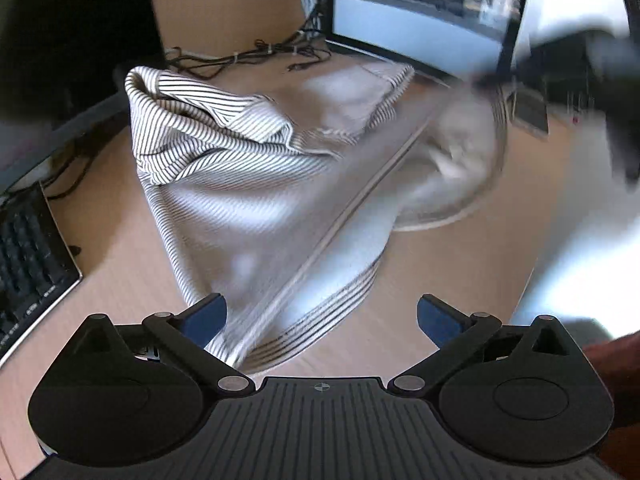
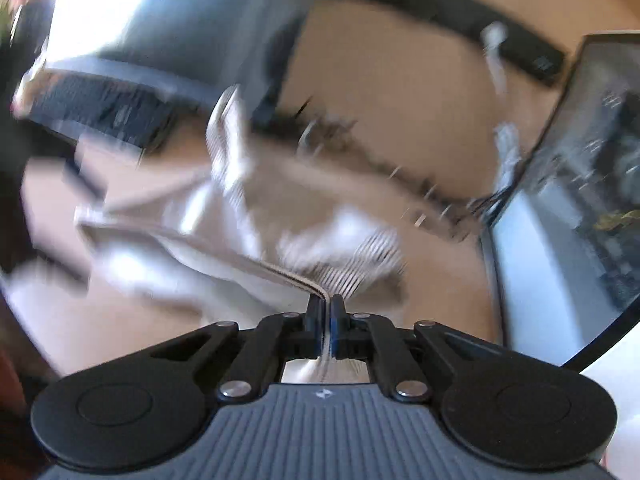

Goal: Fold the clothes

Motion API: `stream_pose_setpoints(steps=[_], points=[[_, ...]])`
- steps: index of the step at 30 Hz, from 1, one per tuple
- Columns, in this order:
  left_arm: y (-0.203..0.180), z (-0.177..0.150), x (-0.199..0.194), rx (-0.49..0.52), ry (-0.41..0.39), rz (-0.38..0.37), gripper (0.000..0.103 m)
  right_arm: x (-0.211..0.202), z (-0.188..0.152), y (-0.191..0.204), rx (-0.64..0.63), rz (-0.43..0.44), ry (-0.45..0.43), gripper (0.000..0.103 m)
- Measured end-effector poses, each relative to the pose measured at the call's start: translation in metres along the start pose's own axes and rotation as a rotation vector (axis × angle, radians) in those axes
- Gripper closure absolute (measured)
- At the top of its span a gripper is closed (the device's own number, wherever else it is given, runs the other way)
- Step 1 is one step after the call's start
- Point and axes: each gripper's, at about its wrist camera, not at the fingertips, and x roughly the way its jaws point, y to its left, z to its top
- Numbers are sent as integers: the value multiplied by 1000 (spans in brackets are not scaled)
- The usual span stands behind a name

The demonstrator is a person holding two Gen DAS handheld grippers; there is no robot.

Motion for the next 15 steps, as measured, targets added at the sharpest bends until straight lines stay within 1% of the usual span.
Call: stream_pose_setpoints(steps=[1,2,4,5,7,9,10,11,13,14,15], points=[[0,-2,3,11,2,35,0,-4,6,-5,5,-14,-20,100],[6,-3,6,-9,2,91,0,-6,6,-6,2,-21,-15,100],[25,-3,11,-101,-1,193,0,-9,3,-9,-5,-33,-5,100],[36,-3,12,-160,-2,230,0,-8,-2,-7,-6,-34,11,99],[61,-4,9,-294,-16,263,0,-3,-19,-4,28,-46,45,98],[77,-5,5,-374,-34,281,0,1,-40,0,81,-63,77,80],[81,-5,3,-396,-40,286,0,5,-51,5,118,-77,96,66],[84,-5,2,-407,-43,287,0,9,-63,11,155,-91,115,64],[87,-5,0,-423,-45,289,0,16,-81,21,222,-118,141,64],[87,-5,0,-420,-42,288,0,19,-88,26,251,-131,147,64],[87,-5,0,-418,-39,287,0,20,-90,27,289,-148,128,64]])
